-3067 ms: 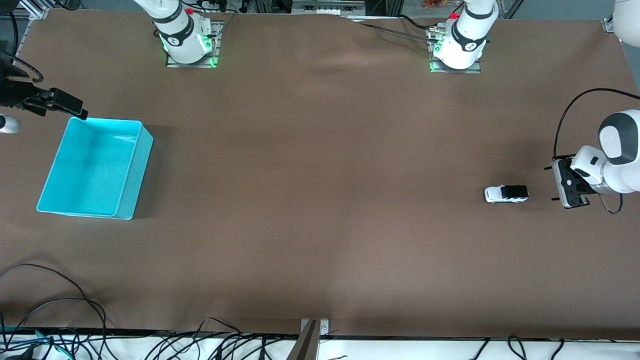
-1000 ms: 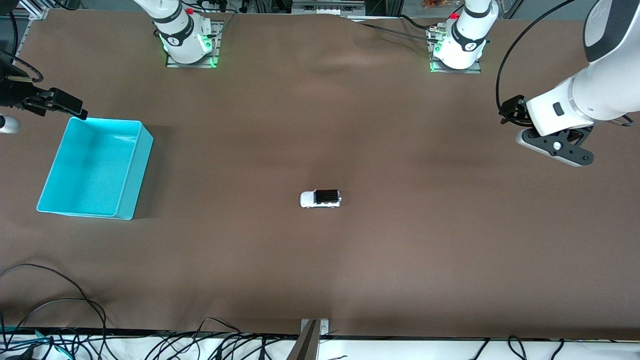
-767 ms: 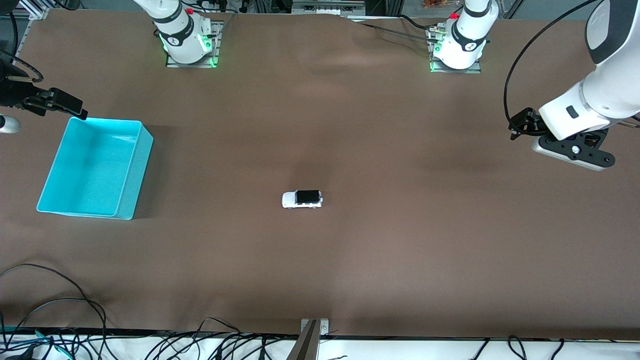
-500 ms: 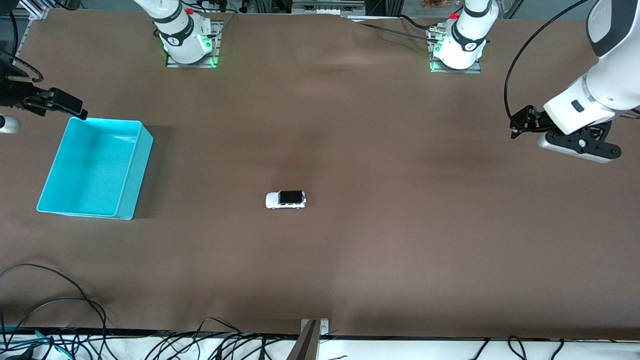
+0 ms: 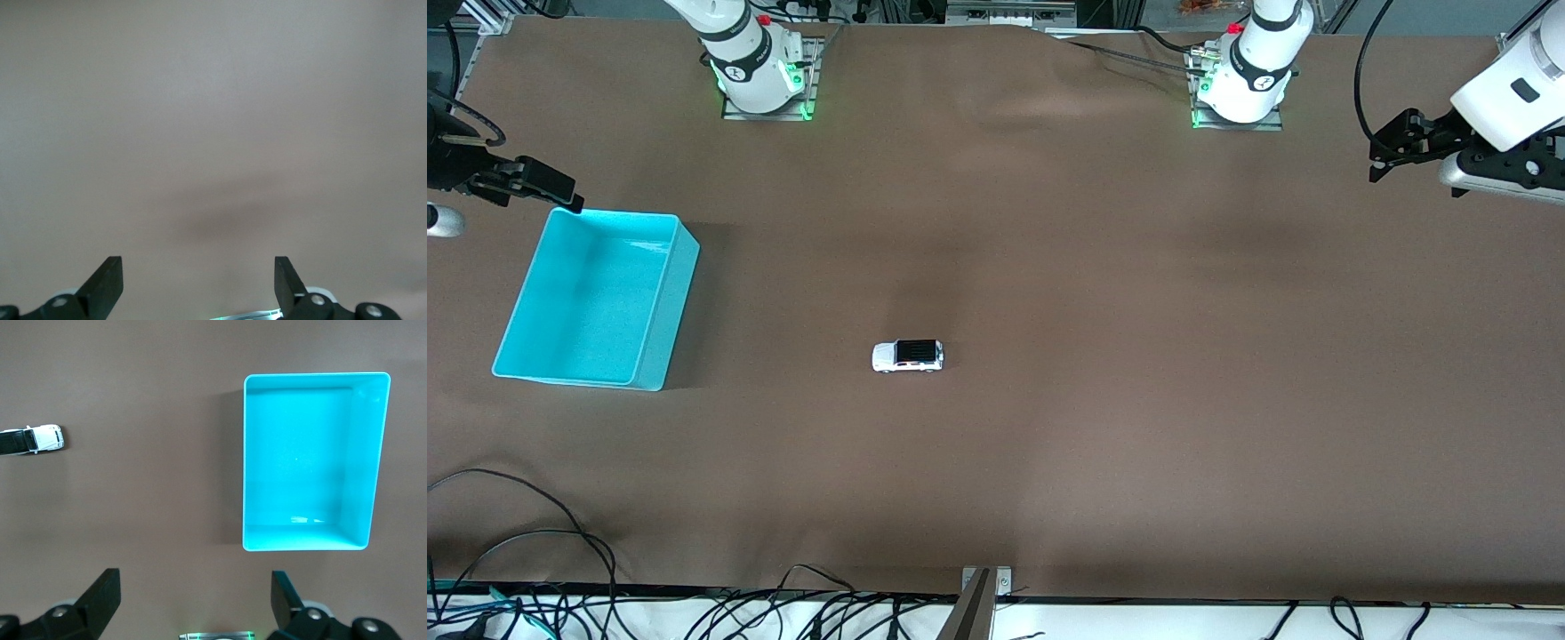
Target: Wind and store white jeep toy
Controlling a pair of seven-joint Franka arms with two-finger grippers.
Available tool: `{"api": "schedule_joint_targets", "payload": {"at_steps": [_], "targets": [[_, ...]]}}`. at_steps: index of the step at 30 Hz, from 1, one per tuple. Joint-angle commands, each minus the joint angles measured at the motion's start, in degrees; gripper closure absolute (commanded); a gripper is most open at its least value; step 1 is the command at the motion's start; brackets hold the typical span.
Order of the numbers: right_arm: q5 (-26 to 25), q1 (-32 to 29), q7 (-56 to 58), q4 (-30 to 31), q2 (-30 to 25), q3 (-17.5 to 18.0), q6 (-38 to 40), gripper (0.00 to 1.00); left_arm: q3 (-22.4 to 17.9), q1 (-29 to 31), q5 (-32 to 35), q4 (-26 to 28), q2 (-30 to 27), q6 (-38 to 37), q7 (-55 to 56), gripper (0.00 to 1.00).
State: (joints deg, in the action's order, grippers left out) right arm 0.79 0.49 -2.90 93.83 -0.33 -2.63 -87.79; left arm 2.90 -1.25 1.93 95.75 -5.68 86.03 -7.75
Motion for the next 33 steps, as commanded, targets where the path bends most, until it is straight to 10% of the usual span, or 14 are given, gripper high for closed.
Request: {"api": "schedule_joint_targets", "payload": {"at_steps": [1, 33], "targets": [[0.01, 0.39, -0.53, -0.67, -0.02, 1.13, 0.6, 0.0, -0.18, 0.02, -0.52, -2.14, 1.64, -1.03, 0.72, 0.0], [0.09, 0.57, -1.84, 6.44, 0.25, 4.74, -5.9, 0.0, -0.53, 3.54, -3.42, -5.83, 3.39, -1.03, 0.63, 0.0]]}}
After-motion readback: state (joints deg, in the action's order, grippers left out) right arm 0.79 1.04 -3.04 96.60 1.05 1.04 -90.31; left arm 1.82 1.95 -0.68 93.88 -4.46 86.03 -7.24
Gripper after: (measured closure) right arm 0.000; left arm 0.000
